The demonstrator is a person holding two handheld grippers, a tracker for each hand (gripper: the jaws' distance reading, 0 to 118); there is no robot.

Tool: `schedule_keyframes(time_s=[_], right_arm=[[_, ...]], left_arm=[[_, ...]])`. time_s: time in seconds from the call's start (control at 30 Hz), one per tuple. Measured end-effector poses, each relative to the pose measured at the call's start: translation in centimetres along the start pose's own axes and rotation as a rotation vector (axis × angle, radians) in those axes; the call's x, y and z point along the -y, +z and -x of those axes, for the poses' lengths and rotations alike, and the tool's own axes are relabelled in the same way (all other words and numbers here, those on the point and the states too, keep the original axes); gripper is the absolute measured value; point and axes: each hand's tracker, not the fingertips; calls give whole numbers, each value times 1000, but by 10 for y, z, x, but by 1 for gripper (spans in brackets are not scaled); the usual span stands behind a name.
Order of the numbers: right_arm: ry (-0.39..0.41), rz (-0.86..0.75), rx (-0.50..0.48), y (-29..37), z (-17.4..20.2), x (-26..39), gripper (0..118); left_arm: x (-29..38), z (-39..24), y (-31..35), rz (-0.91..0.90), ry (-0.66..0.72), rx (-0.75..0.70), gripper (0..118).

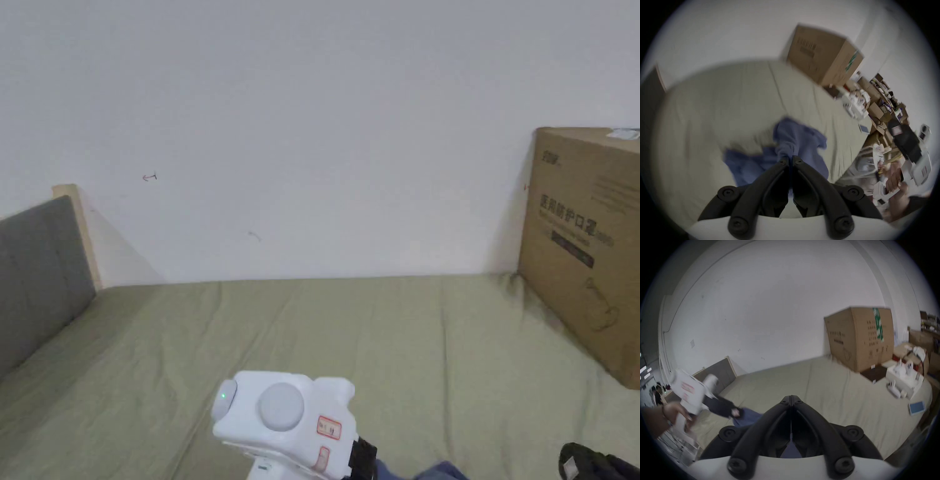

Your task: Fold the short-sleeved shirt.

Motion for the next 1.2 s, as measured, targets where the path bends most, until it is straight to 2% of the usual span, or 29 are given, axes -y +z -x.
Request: schedule_keyframes(time_s=[0.07,0.13,0.27,0.3,0.33,0.37,0.4,0.43,0.57,0.67,0.77,0.87,0.93,0.97,1.0,1.03,1.07,1.1,1.13,1.2], right_arm=[[-42,72,8,-11,-12,13,0],[-51,110,25,-17,-18,24,0],[-26,140,33,-24,-19,33,0],[-17,146,34,-25,-18,33,0],[-10,151,34,-26,-17,33,0],[-7,151,31,-27,-15,32,0],[-7,149,27,-27,-12,30,0],[-8,144,22,-27,-9,27,0],[6,115,8,-26,6,12,0],[31,72,-28,-20,18,0,0],[83,-37,-46,-5,31,-8,0],[143,-167,-36,11,43,-8,0],[172,-237,-15,20,50,-7,0],[175,-258,-14,23,53,-6,0],[169,-264,-11,24,54,-5,0],[165,-268,-7,26,56,-5,0],[158,-266,-6,26,58,-5,0],[152,-261,-4,25,58,-6,0],[144,-248,-1,24,59,-6,0],[136,-227,-10,22,59,-4,0]], left_arm=[[15,21,-52,138,172,69,2],[31,33,-78,197,264,74,2],[43,43,-78,142,296,27,4],[43,46,-72,117,339,57,13],[42,51,-65,96,372,69,31],[40,53,-57,81,392,88,65],[37,54,-48,79,385,84,111],[35,52,-36,61,377,79,118],[28,31,30,-145,180,-4,113],[49,8,80,-431,50,-121,113],[89,-7,120,-744,7,-180,111],[133,-21,142,-979,-34,-270,106],[153,-29,144,-1062,-68,-339,87],[164,-33,144,-1077,-79,-371,66],[171,-37,143,-1079,-80,-398,27],[178,-40,141,-1067,-72,-438,8],[180,-41,136,-1048,-51,-479,8],[185,-42,133,-1045,-30,-517,1],[195,-39,131,-1056,12,-537,1],[201,-28,131,-1065,65,-435,0]])
